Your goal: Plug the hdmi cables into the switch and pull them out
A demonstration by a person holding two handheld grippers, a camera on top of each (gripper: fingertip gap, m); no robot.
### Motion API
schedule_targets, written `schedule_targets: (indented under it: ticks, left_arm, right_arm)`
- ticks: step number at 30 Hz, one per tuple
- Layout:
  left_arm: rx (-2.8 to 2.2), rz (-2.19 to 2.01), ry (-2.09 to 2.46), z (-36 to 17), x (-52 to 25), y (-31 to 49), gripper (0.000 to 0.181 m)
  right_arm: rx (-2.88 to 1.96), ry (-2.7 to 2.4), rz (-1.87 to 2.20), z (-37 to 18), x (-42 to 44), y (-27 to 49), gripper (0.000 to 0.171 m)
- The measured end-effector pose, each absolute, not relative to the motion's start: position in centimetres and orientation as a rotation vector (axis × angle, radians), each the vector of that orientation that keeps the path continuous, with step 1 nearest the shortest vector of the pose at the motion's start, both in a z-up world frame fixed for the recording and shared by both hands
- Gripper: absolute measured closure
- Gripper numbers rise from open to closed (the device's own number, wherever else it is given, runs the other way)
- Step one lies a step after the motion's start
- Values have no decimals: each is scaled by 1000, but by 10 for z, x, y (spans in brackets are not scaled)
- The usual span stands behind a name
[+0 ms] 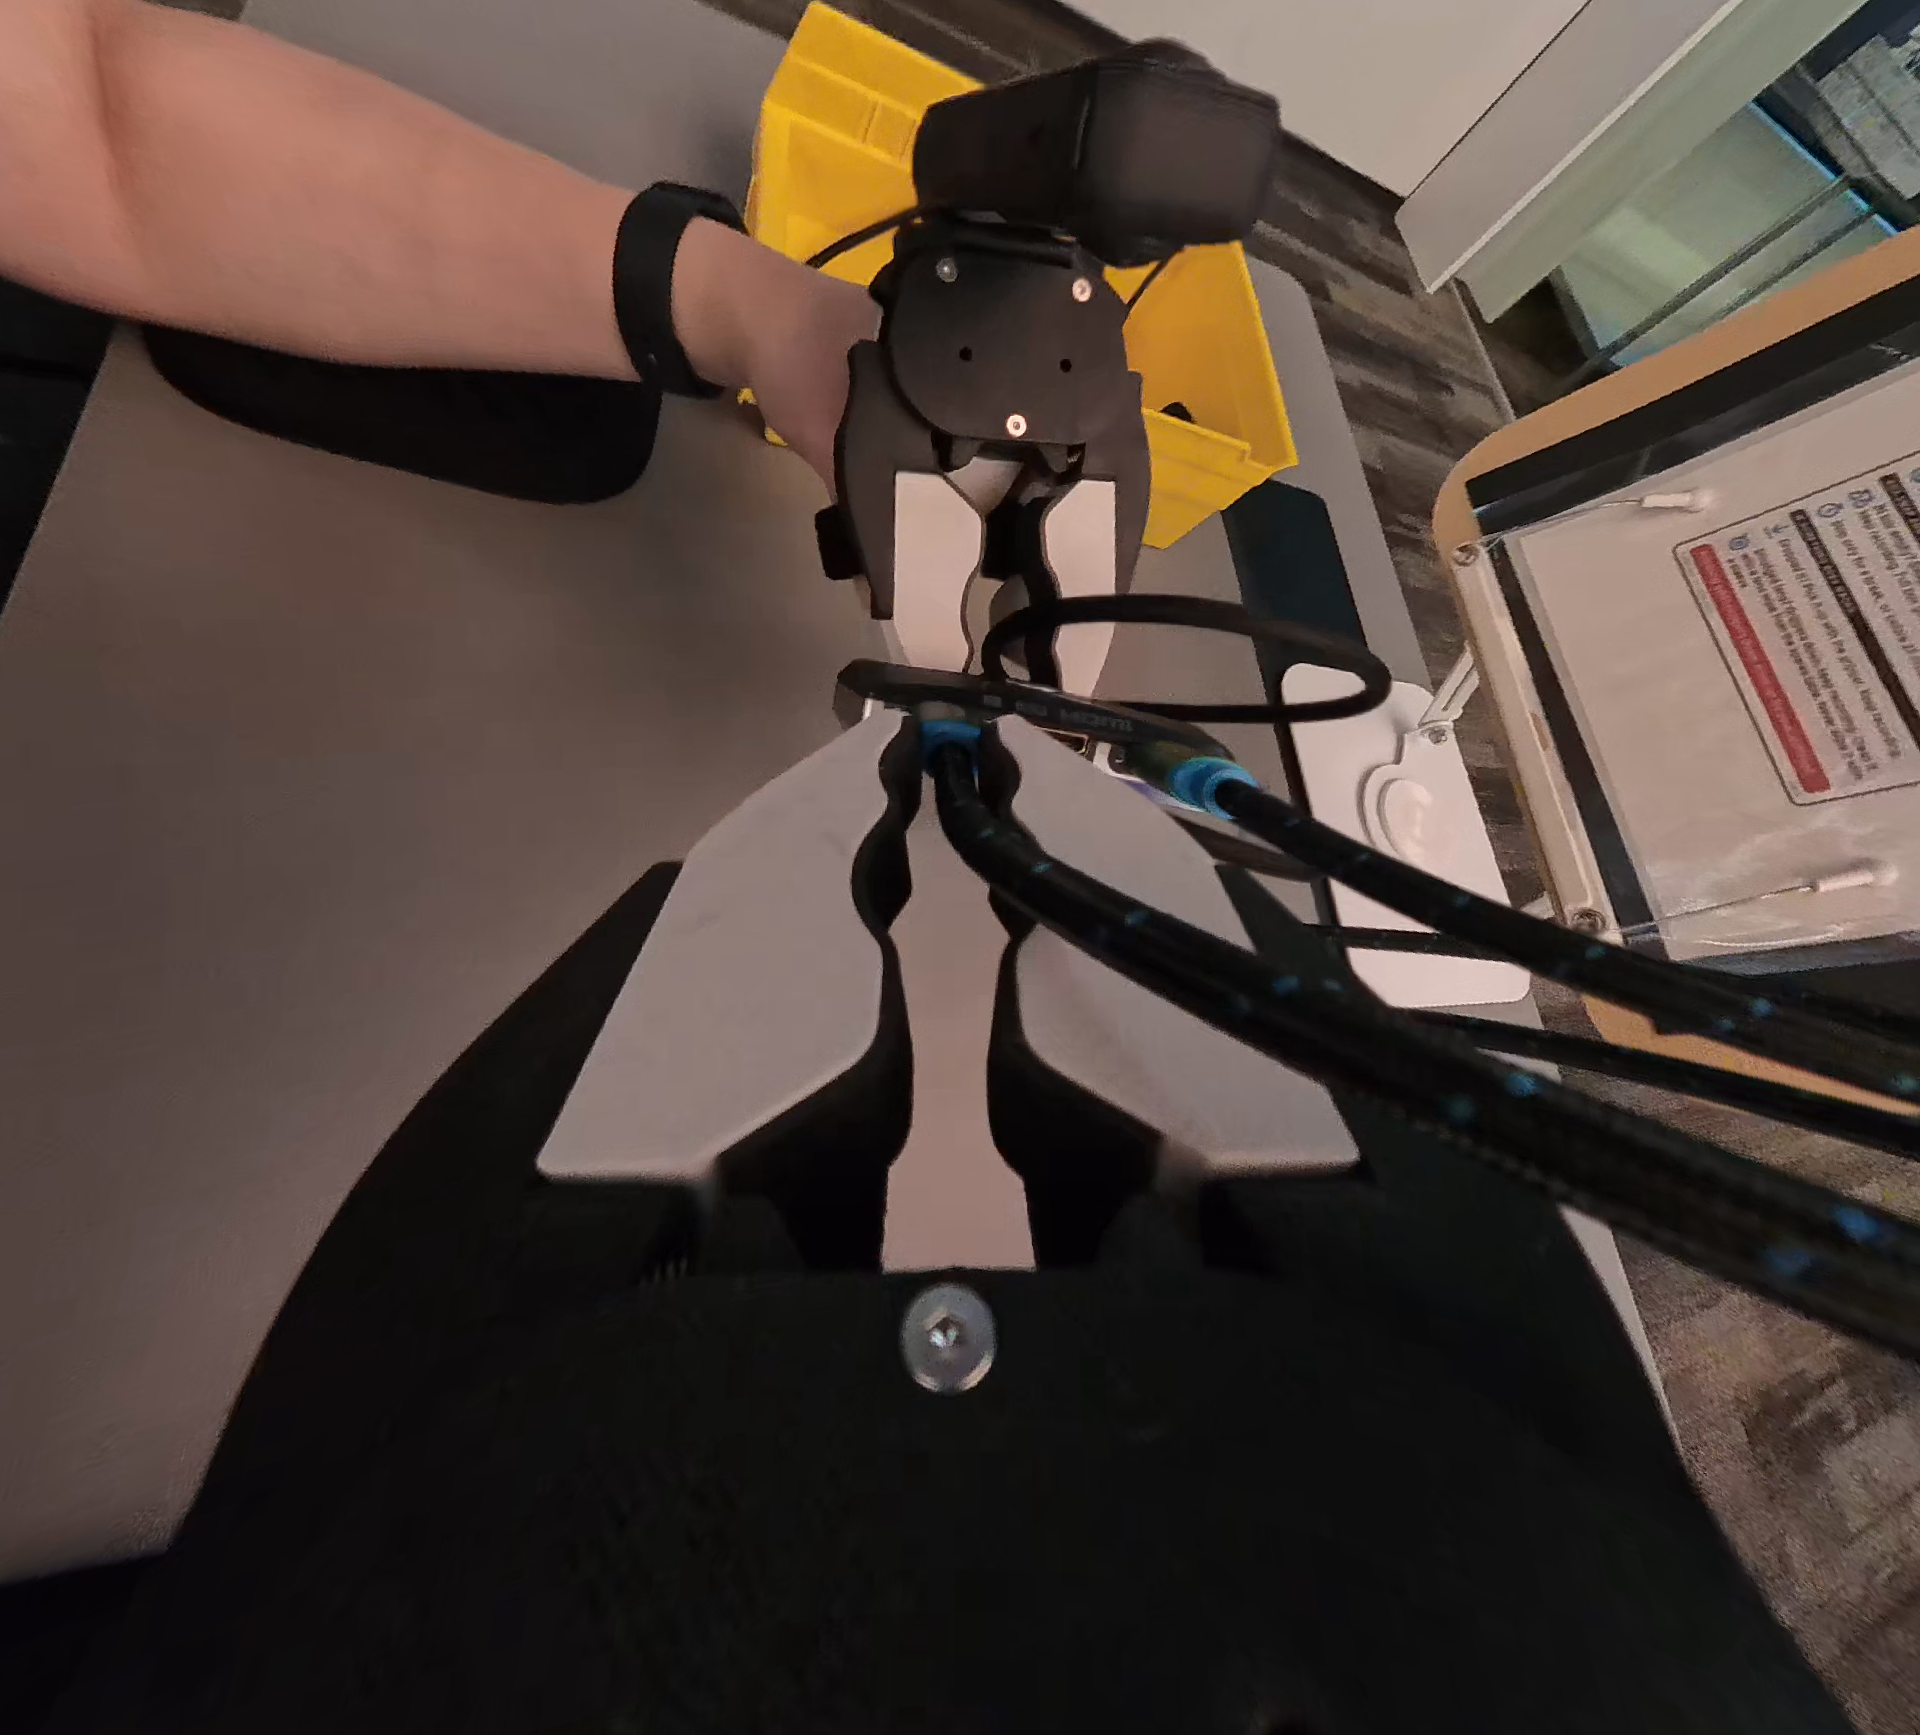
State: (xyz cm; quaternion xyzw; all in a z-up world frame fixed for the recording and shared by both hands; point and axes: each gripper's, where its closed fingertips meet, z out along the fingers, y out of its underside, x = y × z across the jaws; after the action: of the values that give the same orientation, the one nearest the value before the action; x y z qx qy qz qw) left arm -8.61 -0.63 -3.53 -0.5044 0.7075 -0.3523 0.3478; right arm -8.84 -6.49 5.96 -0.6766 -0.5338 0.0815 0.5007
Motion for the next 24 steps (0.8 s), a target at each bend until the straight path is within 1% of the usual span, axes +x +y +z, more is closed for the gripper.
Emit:
schedule_targets:
  ticks: [5, 13, 20, 24]
  left_arm:
    - [-1333, -953, 1816, -34, -87, -6, 155]
    - [-1362, -947, 1792, -38, -87, 1, 155]
    - [-1351, -917, 1821, -41, -86, -4, 156]
    - [-1397, -887, 1798, -46, -85, 3, 156]
  right_arm:
    - [-1625, -1286, 193, 60, -89, -64, 159]
    - [-1595, -1343, 78, 54, -96, -61, 160]
    - [-1472, -1423, 121, 53, -94, -66, 160]
    - [-1502, -1412, 114, 47, -89, -60, 160]
